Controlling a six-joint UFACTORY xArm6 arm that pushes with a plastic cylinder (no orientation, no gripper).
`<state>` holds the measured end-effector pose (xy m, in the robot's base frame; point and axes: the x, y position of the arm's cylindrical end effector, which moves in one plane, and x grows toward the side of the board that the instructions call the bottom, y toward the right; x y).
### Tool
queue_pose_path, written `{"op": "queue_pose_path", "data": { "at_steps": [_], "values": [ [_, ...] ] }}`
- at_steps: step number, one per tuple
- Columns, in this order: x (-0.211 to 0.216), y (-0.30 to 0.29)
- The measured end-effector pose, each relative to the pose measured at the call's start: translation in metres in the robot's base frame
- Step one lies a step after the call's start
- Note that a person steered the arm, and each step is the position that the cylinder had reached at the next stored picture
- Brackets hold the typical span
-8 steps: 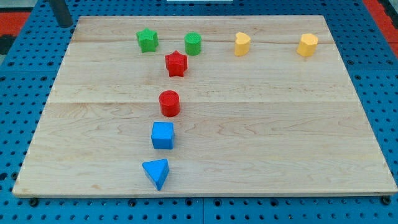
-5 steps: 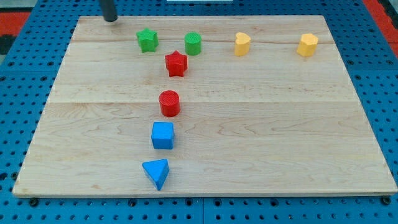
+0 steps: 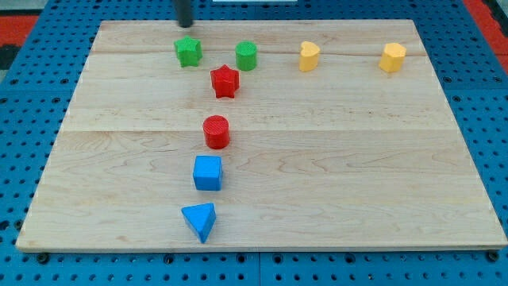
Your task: Push the yellow hexagon diagonally bottom right to the yellow heart
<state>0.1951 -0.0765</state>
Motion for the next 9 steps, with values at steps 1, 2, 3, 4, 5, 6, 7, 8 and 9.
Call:
{"op": "queue_pose_path", "data": {
  "at_steps": [1, 2, 3, 4, 5, 6, 7, 8, 9],
  "values": [
    [0.000, 0.025],
    [0.000, 0.023],
    [0.001, 0.115],
    [0.016, 0.226],
    [0.078, 0.300],
    [0.094, 0.287],
    [0.085, 0.272],
    [0.097, 0.251],
    [0.099, 0.204]
  ]
}}
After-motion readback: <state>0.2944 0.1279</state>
